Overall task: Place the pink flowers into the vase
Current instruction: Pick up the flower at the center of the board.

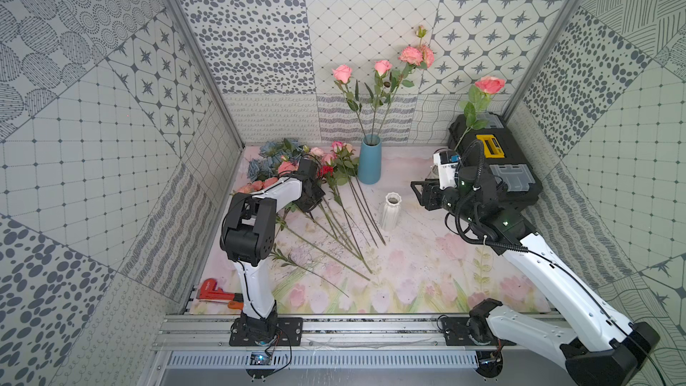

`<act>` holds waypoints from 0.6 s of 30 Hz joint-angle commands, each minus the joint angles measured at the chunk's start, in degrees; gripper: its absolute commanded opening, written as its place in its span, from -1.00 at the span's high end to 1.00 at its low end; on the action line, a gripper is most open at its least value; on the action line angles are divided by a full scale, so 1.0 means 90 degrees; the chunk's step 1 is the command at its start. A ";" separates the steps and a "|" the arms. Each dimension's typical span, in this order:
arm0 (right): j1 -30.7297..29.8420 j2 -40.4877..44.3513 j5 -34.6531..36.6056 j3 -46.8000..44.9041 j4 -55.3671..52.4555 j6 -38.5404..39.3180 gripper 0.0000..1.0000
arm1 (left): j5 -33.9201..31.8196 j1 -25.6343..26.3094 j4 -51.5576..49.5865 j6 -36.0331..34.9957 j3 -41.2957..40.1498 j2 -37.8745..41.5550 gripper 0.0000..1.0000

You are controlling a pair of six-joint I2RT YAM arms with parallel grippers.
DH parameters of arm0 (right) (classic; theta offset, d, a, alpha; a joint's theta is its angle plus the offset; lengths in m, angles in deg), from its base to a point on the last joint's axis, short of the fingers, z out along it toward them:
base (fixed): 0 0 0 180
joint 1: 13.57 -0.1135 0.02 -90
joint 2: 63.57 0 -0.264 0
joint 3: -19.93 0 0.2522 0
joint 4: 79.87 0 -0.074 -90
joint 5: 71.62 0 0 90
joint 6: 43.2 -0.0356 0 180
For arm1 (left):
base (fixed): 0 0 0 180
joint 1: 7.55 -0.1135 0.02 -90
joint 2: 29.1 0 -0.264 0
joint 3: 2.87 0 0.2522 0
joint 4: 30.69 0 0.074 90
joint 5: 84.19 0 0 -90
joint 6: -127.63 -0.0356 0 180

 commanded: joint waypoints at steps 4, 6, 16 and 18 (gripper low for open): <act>0.0011 0.0108 0.0016 -0.0085 0.0164 -0.0031 -0.06 | -0.0558 0.0124 0.0325 0.0229 -0.0194 0.0293 0.93; 0.0013 0.0104 0.0003 -0.0081 0.0161 -0.0041 -0.06 | -0.0643 0.0148 0.0344 0.0239 -0.0218 0.0378 0.98; 0.0018 0.0084 -0.0055 -0.0060 0.0139 -0.0052 -0.07 | -0.0846 0.0198 0.0561 0.0056 -0.0273 0.0778 1.00; 0.0014 0.0071 -0.0065 -0.0055 0.0147 -0.0065 -0.08 | -0.0894 0.0193 0.0575 -0.0002 -0.0259 0.0906 1.00</act>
